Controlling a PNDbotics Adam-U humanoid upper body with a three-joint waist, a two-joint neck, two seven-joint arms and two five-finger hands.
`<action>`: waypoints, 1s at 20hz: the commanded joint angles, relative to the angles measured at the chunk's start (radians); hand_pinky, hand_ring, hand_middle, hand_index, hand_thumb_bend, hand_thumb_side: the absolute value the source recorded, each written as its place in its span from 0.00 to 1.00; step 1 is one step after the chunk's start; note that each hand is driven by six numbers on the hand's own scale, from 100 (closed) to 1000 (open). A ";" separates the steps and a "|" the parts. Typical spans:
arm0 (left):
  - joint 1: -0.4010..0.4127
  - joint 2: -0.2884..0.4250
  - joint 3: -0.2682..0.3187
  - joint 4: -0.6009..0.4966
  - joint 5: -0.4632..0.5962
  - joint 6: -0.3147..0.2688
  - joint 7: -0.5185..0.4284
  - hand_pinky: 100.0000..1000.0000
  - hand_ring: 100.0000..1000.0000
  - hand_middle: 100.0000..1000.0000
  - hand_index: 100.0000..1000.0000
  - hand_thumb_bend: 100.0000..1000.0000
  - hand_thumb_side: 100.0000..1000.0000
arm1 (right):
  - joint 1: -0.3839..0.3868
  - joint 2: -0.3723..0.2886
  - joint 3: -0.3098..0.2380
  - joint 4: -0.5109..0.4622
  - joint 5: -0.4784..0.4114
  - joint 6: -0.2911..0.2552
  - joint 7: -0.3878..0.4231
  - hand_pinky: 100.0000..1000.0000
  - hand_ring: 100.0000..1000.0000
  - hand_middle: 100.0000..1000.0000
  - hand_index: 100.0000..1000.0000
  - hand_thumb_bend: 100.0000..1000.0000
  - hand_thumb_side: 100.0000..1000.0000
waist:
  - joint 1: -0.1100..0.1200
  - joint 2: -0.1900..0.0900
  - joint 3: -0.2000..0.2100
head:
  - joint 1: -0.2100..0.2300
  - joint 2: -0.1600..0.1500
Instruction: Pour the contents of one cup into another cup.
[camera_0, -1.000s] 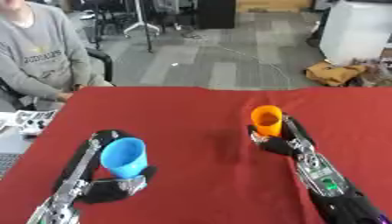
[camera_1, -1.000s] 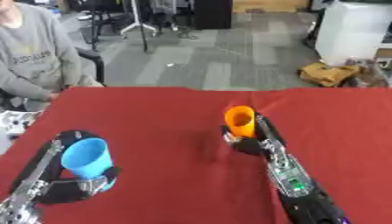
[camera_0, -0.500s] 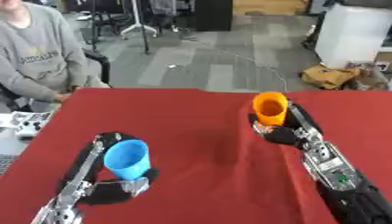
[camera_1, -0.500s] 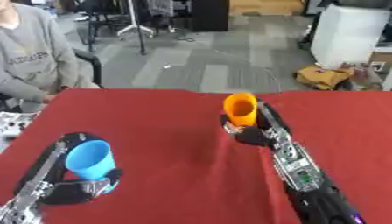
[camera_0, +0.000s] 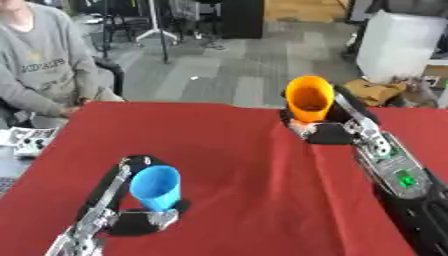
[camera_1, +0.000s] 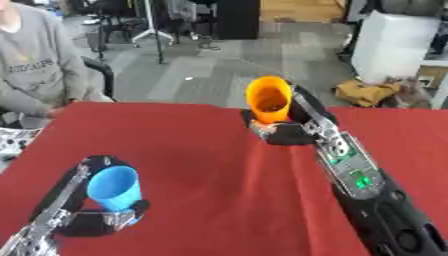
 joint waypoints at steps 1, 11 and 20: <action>-0.047 0.023 -0.042 0.016 -0.023 -0.032 -0.041 0.17 0.26 0.25 0.55 0.31 0.00 | -0.056 -0.017 0.044 -0.061 -0.005 -0.025 0.034 0.49 0.48 0.28 0.42 0.00 0.14 | -0.002 -0.022 -0.002 | 0.006 -0.006; -0.148 -0.033 -0.115 0.127 -0.062 -0.103 -0.147 0.17 0.26 0.25 0.55 0.33 0.00 | -0.112 0.057 0.110 -0.036 0.083 -0.105 0.093 0.51 0.49 0.29 0.43 0.00 0.22 | -0.012 -0.025 -0.008 | 0.004 -0.007; -0.165 -0.053 -0.137 0.172 -0.076 -0.143 -0.186 0.18 0.26 0.25 0.55 0.35 0.00 | -0.112 0.087 0.104 0.023 0.228 -0.222 0.060 0.52 0.49 0.29 0.42 0.00 0.29 | -0.016 -0.025 -0.004 | 0.003 -0.007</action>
